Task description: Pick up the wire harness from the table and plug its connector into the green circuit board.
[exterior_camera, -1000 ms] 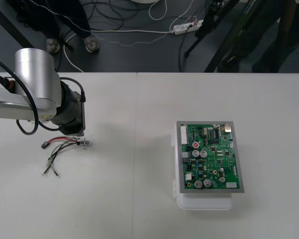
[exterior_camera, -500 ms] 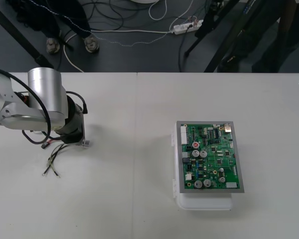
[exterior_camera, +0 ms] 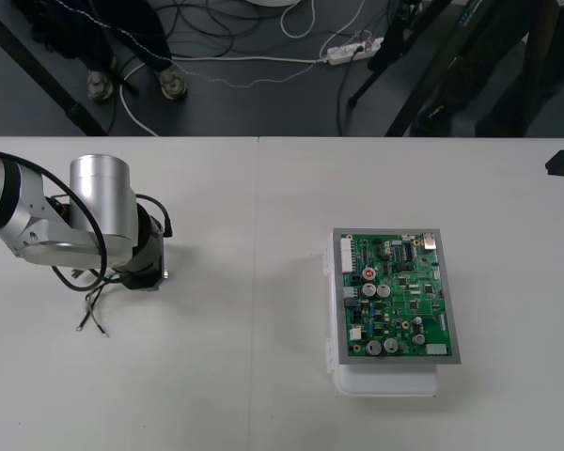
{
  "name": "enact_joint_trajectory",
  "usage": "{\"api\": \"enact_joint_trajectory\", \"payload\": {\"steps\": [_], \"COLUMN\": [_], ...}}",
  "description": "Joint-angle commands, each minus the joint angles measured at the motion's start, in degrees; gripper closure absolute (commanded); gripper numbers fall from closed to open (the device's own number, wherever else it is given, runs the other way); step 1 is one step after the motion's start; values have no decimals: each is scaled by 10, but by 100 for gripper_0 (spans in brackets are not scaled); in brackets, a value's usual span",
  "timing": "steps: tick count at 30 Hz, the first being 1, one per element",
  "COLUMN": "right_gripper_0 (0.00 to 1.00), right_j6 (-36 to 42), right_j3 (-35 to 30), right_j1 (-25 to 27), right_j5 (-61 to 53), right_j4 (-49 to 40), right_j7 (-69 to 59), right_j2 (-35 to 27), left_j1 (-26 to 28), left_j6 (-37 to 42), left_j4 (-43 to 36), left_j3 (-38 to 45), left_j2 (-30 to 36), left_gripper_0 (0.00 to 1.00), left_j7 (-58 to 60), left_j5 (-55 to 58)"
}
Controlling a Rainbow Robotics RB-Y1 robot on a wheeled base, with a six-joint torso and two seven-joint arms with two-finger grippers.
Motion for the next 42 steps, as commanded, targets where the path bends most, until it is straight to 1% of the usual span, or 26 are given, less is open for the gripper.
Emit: {"api": "enact_joint_trajectory", "payload": {"steps": [1, 15, 22, 24, 25, 28, 42], "right_gripper_0": [0, 0, 0, 0, 0, 0, 0], "right_j6": [-2, -2, -2, -2, -2, -2, -2], "right_j3": [10, 11, 17, 17, 17, 17, 20], "right_j1": [-12, -12, -12, -12, -12, -12, -12], "right_j5": [4, 4, 4, 1, 1, 1, 1], "right_j4": [-13, -13, -12, -11, -11, -11, -11], "right_j7": [32, 32, 32, 32, 32, 32, 32], "right_j2": [-14, -13, -14, -14, -14, -14, -13], "left_j1": [18, 46, 47, 47, 47, 47, 48], "left_j6": [-7, -2, -1, -1, -1, -1, -2], "left_j4": [6, 7, 24, 24, 25, 28, 42], "left_j3": [13, 37, 39, 40, 41, 40, 40], "left_j2": [-12, -19, -36, -36, -36, -37, -37], "left_gripper_0": [8, 10, 13, 15, 18, 21, 20], "left_j7": [-53, -51, -47, -47, -46, -45, -43], "left_j5": [-3, -22, -21, -20, -20, -21, -20]}}
